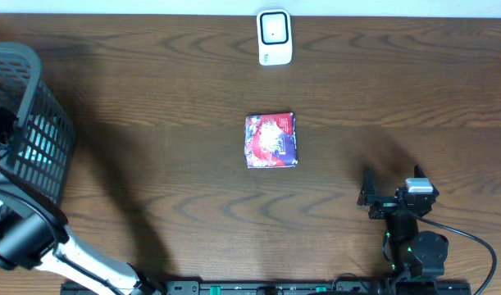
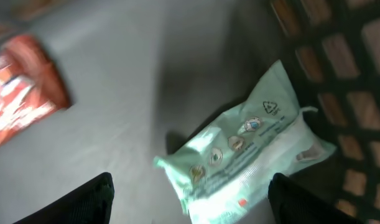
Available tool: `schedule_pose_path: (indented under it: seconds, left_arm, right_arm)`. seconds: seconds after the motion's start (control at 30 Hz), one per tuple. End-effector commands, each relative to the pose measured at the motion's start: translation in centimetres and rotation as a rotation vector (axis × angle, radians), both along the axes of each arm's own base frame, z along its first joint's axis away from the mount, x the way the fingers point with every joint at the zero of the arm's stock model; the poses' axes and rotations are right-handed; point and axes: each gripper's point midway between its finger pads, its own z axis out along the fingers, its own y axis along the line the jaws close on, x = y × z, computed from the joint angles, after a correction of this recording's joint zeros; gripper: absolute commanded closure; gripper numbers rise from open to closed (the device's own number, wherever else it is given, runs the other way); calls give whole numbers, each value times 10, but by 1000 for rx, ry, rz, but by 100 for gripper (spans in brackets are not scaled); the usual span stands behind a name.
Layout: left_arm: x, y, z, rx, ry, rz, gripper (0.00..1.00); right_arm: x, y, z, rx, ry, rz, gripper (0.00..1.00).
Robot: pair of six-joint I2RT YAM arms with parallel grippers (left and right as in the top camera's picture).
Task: Scan the item barcode
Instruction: 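Grasp the mint-green package in the basket with the left gripper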
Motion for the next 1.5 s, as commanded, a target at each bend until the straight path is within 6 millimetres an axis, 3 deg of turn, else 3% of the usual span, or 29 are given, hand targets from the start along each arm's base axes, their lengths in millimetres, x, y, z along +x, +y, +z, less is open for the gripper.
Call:
schedule_pose_path:
  seconds: [0.0, 0.17, 0.37, 0.47, 0.57, 0.7, 0.83, 0.97, 1.1, 1.23, 1.27, 1.3, 1.4, 1.47]
  left_arm:
    - [13, -10, -19, -14, 3, -214, 21]
    - [27, -28, -41, -98, -53, -348, 21]
    - [22, -34, -63, -147, -21, -348, 28]
    - [19, -36, -67, -155, -6, -344, 49]
    - [14, -39, -69, -170, 10, -342, 52]
    - [2, -35, -71, -158, 75, -310, 92]
    - [-8, -18, -58, -128, 99, -119, 93]
    - [-6, -3, -10, -95, -1, 58, 93]
    - [-16, 12, 65, -37, -169, 267, 93]
    - [-43, 17, 146, -23, -386, 540, 92]
    - [-52, 10, 181, -25, -483, 584, 93]
    - [-54, 2, 202, -23, -537, 568, 93]
    - [-53, -31, 253, -41, -682, 467, 93]
    - [-40, -63, 285, -86, -787, 341, 93]
  right_arm:
    - [0, 2, 0, -7, 0, 11, 1]
    - [0, 2, 0, -7, 0, 11, 1]
    - [0, 2, 0, -7, 0, 11, 1]
    - [0, 2, 0, -7, 0, 11, 1]
    - [0, 2, 0, -7, 0, 11, 1]
    - [0, 2, 0, -7, 0, 11, 1]
    - [0, 2, 0, -7, 0, 11, 1]
    - [0, 2, 0, -7, 0, 11, 1]
    - [0, 2, 0, -7, 0, 11, 1]
    - [0, 2, 0, -7, 0, 11, 1]
    - [0, 2, 0, -7, 0, 11, 1]
    - [0, 2, 0, -7, 0, 11, 1]
    - [0, 2, 0, -7, 0, 11, 1]
    - [0, 2, 0, -7, 0, 11, 1]
